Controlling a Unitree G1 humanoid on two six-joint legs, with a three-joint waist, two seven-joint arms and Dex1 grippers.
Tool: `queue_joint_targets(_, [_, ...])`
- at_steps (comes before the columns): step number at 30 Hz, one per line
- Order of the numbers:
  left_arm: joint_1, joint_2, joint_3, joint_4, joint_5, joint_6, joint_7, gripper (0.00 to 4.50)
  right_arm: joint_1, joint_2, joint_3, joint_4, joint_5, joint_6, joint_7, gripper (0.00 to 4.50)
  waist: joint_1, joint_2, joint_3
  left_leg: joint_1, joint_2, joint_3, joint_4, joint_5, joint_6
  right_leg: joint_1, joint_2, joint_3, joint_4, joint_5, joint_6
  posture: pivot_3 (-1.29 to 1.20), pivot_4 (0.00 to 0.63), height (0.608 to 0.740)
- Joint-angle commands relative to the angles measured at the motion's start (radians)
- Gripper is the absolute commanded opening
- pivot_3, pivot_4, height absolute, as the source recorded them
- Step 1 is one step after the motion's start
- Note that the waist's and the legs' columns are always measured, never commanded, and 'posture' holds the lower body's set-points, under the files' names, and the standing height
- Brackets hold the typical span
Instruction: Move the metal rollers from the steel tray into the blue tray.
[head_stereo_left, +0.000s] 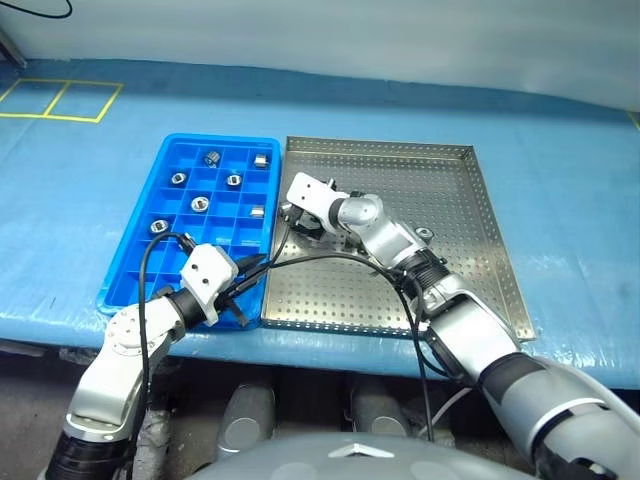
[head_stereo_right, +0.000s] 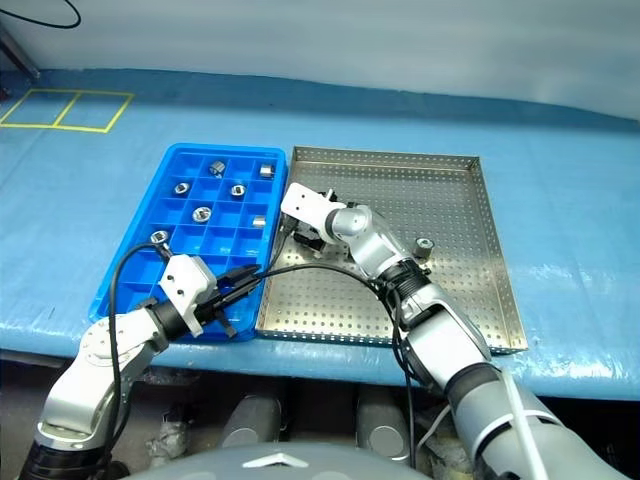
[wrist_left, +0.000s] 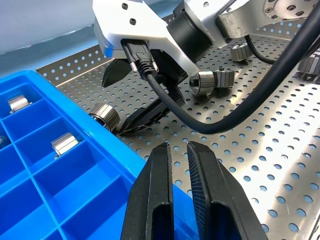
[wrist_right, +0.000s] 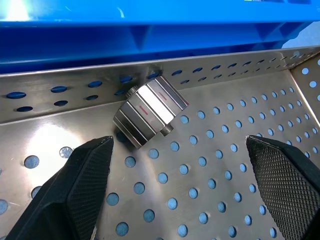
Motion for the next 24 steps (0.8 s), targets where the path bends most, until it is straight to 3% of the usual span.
queue_joint_targets(1, [0.0, -0.001, 0.003, -0.004, -0.002, -0.026, 0.003, 0.58, -0.034, 0.024, -0.036, 0.022, 0.003, -0.051, -0.026, 4.49, 0.001, 0.0, 0.0, 0.0, 0.0, 0.0, 0.0, 0.0, 0.0, 0.0, 0.0, 0.0, 0.0, 0.0, 0.0, 0.16, 0.15, 0.74])
queue_joint_targets(6, [-0.002, 0.0, 0.0, 0.005, 0.002, -0.031, 0.002, 0.58, -0.052, 0.054, -0.067, 0.068, 0.006, -0.116, -0.075, 4.49, 0.001, 0.0, 0.0, 0.0, 0.0, 0.0, -0.001, 0.0, 0.0, 0.0, 0.0, 0.0, 0.0, 0.0, 0.0, 0.16, 0.15, 0.74])
queue_joint_targets(7, [-0.003, 0.0, 0.0, 0.007, 0.002, -0.031, 0.002, 0.58, -0.053, 0.056, -0.068, 0.073, 0.002, -0.121, -0.081, 4.31, 0.001, 0.0, 0.0, 0.0, 0.0, 0.0, -0.001, 0.0, 0.0, 0.0, 0.0, 0.0, 0.0, 0.0, 0.0, 0.16, 0.15, 0.74])
queue_joint_targets(10, [-0.003, 0.0, -0.001, 0.011, 0.005, -0.032, 0.004, 0.58, -0.051, 0.058, -0.071, 0.081, -0.003, -0.133, -0.082, 3.55, 0.001, 0.0, 0.0, 0.0, 0.0, 0.0, -0.002, 0.0, 0.0, -0.001, 0.0, 0.0, 0.0, 0.0, 0.0, 0.16, 0.15, 0.74])
queue_joint_targets(21, [-0.015, -0.001, -0.003, 0.031, 0.005, -0.043, -0.001, 0.58, -0.018, 0.033, -0.111, 0.053, 0.005, -0.118, -0.1, 0.02, 0.0, 0.0, 0.0, 0.0, 0.0, 0.0, -0.002, 0.0, 0.0, 0.0, 0.0, 0.0, 0.0, 0.0, 0.0, 0.14, 0.15, 0.74])
queue_joint_targets(24, [-0.022, -0.003, -0.005, 0.037, 0.006, -0.045, -0.001, 0.58, 0.001, 0.03, -0.128, 0.041, 0.011, -0.103, -0.107, 0.02, 0.0, 0.0, 0.0, 0.0, 0.0, 0.0, -0.002, 0.0, 0.0, -0.001, 0.0, 0.0, 0.0, 0.0, 0.0, 0.14, 0.15, 0.74])
